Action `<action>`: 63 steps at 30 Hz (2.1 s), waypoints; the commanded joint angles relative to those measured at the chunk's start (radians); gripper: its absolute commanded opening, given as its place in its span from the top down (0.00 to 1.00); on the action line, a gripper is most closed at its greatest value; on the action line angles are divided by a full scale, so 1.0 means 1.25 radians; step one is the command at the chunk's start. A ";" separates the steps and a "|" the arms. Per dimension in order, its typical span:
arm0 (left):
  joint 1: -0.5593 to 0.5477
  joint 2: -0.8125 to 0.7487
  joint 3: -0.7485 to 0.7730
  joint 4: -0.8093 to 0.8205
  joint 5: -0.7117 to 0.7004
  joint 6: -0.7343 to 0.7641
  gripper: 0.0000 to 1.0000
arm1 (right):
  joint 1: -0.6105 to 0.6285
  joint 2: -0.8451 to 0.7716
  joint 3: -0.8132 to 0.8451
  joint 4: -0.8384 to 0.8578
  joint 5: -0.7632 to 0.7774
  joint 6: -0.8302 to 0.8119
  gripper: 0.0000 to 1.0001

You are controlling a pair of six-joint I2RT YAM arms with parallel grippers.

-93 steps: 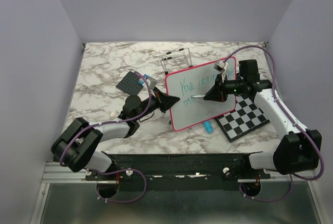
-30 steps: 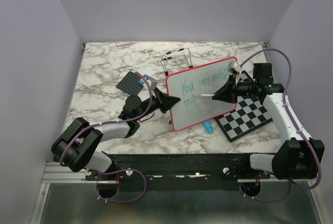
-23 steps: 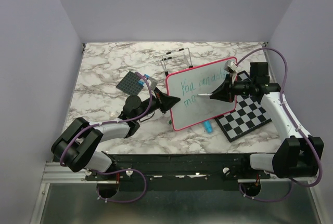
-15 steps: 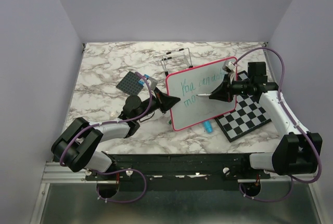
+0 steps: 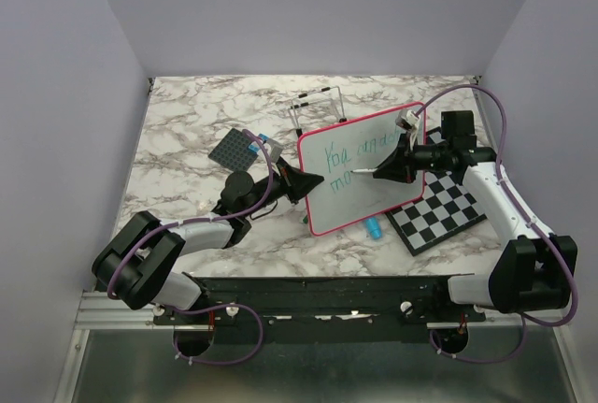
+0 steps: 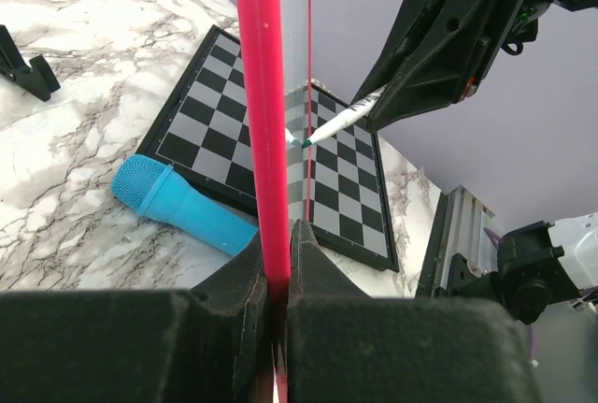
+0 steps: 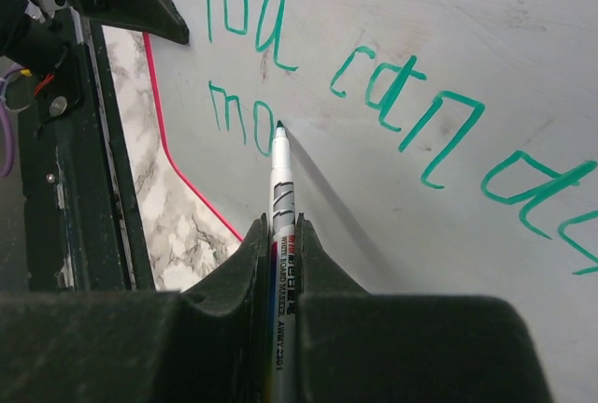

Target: Write a sentence on the whiteboard

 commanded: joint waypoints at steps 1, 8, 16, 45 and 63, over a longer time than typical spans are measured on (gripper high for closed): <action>-0.004 0.005 -0.002 -0.061 0.028 0.062 1.00 | 0.003 0.009 -0.010 0.003 0.040 -0.011 0.99; -0.004 0.005 0.001 -0.063 0.029 0.066 1.00 | 0.004 0.010 -0.011 -0.060 0.053 -0.076 0.99; -0.004 0.006 0.004 -0.065 0.030 0.066 1.00 | 0.003 0.023 -0.028 -0.104 0.054 -0.115 0.99; -0.004 0.005 0.004 -0.067 0.032 0.067 1.00 | -0.038 0.036 0.058 -0.028 0.031 -0.015 0.99; -0.004 0.017 0.012 -0.064 0.035 0.064 1.00 | -0.046 0.055 0.026 -0.153 0.005 -0.145 0.99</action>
